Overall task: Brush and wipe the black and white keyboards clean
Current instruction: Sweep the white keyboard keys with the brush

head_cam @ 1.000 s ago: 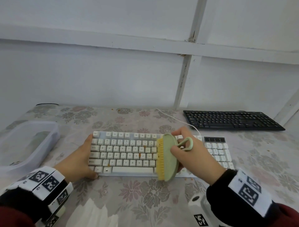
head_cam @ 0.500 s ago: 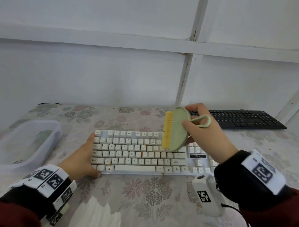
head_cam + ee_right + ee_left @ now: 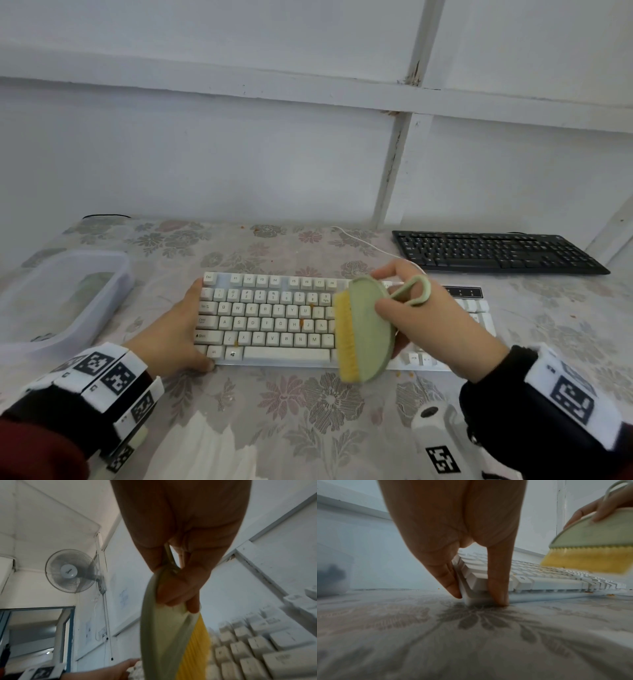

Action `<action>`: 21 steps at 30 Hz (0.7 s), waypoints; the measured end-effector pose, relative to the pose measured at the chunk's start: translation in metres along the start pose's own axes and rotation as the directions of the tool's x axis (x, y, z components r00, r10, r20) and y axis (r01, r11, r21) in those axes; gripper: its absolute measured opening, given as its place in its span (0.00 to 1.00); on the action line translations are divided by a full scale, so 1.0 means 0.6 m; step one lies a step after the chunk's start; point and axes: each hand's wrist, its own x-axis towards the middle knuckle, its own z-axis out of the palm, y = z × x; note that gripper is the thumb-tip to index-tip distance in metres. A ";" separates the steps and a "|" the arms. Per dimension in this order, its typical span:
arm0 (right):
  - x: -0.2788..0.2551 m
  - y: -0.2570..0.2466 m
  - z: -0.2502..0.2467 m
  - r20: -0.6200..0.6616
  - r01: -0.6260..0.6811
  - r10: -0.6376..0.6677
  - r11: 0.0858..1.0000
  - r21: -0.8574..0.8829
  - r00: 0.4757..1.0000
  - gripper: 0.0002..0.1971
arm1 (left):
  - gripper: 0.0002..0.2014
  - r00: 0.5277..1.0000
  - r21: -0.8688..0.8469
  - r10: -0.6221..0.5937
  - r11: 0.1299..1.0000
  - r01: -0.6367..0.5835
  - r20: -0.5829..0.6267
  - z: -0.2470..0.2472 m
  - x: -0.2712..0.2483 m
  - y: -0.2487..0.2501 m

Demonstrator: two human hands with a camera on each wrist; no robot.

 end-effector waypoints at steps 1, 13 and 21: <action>0.005 -0.004 -0.004 -0.046 0.023 -0.022 1.000 0.012 0.999 0.13 | 0.63 1.000 -0.004 0.000 1.000 0.000 0.001 0.000 0.001 0.000; -0.007 0.009 0.030 0.076 0.025 -0.016 0.992 -0.123 0.997 0.12 | 0.63 1.000 0.002 -0.006 1.000 0.006 -0.001 0.000 -0.003 0.006; -0.014 -0.012 0.000 -0.029 0.086 -0.086 0.996 -0.007 0.996 0.14 | 0.64 1.000 0.008 -0.024 1.000 0.024 0.000 0.000 -0.005 0.007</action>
